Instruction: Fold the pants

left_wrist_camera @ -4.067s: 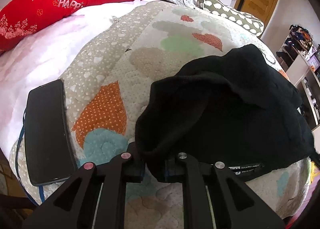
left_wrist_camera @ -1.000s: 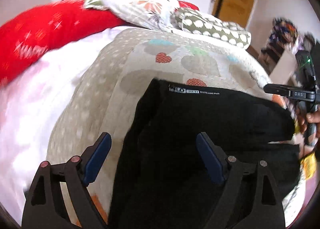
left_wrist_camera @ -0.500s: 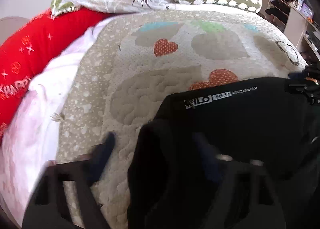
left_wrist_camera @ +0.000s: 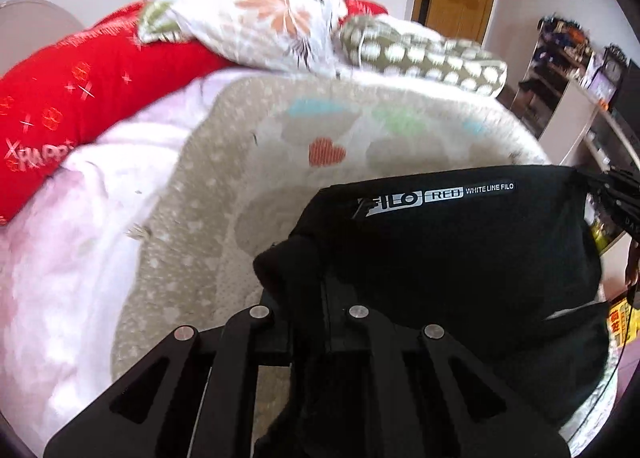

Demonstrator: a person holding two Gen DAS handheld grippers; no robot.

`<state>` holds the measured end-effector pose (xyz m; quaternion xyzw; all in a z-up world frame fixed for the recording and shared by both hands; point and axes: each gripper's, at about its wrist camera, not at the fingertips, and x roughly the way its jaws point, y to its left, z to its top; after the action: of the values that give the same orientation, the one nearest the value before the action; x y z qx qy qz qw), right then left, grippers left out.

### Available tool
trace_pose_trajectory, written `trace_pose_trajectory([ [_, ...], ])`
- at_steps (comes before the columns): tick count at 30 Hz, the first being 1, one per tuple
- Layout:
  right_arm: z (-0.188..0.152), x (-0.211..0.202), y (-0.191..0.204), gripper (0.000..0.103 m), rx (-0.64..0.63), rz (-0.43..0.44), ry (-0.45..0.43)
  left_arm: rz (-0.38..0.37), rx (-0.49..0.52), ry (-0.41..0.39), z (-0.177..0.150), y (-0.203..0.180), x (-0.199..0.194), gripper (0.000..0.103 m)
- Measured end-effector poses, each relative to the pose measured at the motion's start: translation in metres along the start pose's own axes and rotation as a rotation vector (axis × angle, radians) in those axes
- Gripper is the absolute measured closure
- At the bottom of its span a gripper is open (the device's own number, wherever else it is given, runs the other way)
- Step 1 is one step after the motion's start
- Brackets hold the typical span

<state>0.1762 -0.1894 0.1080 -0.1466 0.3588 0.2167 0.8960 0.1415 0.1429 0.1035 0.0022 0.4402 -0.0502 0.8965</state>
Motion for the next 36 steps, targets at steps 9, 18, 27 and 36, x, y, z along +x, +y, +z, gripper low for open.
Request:
trace_pose_trajectory([
  [9, -0.018, -0.11, 0.051, 0.099, -0.058, 0.064, -0.141, -0.075, -0.076, -0.103, -0.039, 0.016, -0.073, 0.096],
  [18, -0.102, -0.136, 0.118, 0.099, -0.117, 0.226, -0.036, -0.062, -0.171, -0.065, -0.105, 0.028, -0.075, 0.096],
  [27, -0.171, -0.106, 0.131, 0.098, -0.053, 0.305, 0.143, -0.075, -0.118, -0.099, -0.14, -0.001, -0.094, 0.096],
  [36, -0.111, -0.133, 0.165, 0.024, -0.059, 0.428, -0.087, -0.063, -0.106, -0.079, -0.163, -0.005, -0.086, 0.096],
])
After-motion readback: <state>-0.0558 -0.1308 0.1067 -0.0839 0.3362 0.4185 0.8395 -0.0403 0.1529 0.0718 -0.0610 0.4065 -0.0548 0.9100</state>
